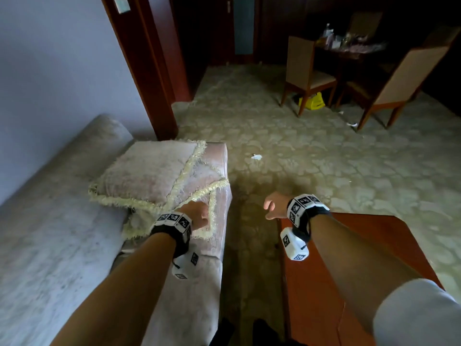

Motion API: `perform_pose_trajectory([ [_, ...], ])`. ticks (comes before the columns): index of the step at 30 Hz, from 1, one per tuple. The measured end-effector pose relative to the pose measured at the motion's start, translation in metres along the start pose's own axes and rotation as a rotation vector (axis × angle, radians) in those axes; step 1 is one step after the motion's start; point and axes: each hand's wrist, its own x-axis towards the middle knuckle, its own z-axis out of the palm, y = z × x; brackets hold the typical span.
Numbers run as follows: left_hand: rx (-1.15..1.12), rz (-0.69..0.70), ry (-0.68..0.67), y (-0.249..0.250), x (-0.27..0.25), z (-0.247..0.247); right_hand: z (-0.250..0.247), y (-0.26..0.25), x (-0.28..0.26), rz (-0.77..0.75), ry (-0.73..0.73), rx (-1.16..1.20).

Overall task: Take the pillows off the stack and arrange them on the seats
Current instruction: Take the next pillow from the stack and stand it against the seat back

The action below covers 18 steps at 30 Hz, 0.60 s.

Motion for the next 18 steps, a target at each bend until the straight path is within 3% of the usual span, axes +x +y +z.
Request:
perform_pose_trajectory([
  [4,-0.141,0.037,0.082,0.008,0.033,-0.02,-0.035,0.006,0.042,-0.043,0.013,0.059],
  [8,-0.251,0.06,0.074,0.001,0.058,-0.027,-0.049,0.003,0.081,-0.096,-0.011,0.054],
  [18,-0.25,-0.097,0.036,-0.059,0.136,-0.037,-0.084,-0.036,0.186,-0.223,-0.118,-0.09],
])
